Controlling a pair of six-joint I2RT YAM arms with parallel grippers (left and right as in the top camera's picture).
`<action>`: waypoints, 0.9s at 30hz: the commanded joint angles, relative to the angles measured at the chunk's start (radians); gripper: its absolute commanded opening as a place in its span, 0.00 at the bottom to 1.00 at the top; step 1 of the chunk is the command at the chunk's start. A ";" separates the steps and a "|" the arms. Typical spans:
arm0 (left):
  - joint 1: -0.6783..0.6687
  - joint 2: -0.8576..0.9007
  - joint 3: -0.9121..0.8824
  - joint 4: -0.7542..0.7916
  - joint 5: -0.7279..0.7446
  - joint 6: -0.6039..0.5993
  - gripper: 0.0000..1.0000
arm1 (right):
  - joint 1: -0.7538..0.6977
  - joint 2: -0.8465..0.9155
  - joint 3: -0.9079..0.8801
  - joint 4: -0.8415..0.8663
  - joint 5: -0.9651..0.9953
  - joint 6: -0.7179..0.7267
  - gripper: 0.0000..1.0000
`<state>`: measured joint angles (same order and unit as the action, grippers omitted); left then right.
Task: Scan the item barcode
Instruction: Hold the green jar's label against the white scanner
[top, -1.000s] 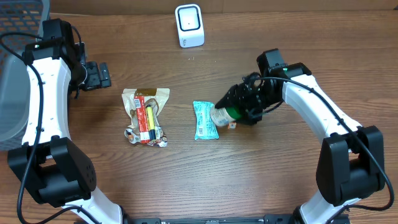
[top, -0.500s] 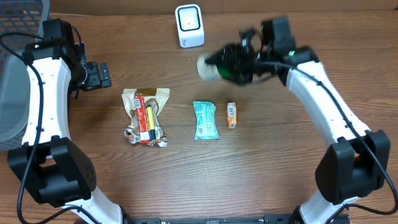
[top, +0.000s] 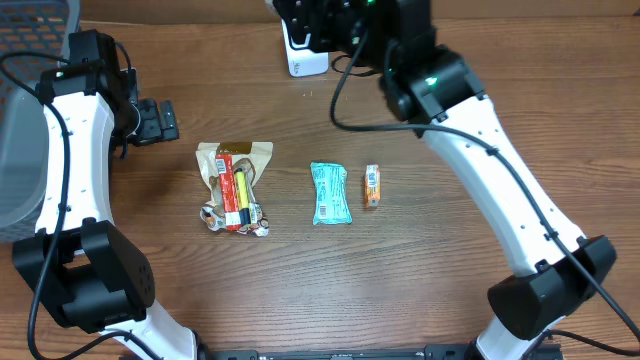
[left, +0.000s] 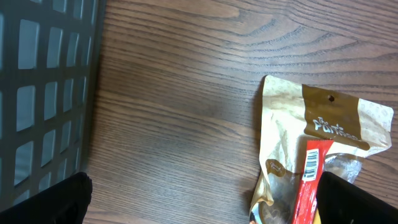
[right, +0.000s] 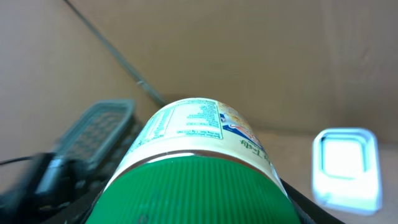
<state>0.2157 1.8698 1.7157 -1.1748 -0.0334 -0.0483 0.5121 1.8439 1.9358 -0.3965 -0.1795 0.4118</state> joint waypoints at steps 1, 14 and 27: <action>-0.006 -0.019 0.021 0.002 0.008 0.015 1.00 | 0.019 0.041 0.015 0.088 0.188 -0.176 0.04; -0.006 -0.019 0.021 0.002 0.008 0.015 1.00 | 0.014 0.315 0.015 0.449 0.204 -0.303 0.04; -0.006 -0.019 0.021 0.002 0.008 0.015 1.00 | -0.024 0.541 0.015 0.647 0.310 -0.315 0.04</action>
<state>0.2157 1.8698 1.7157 -1.1748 -0.0330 -0.0486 0.5076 2.3775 1.9354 0.2176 0.1043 0.1081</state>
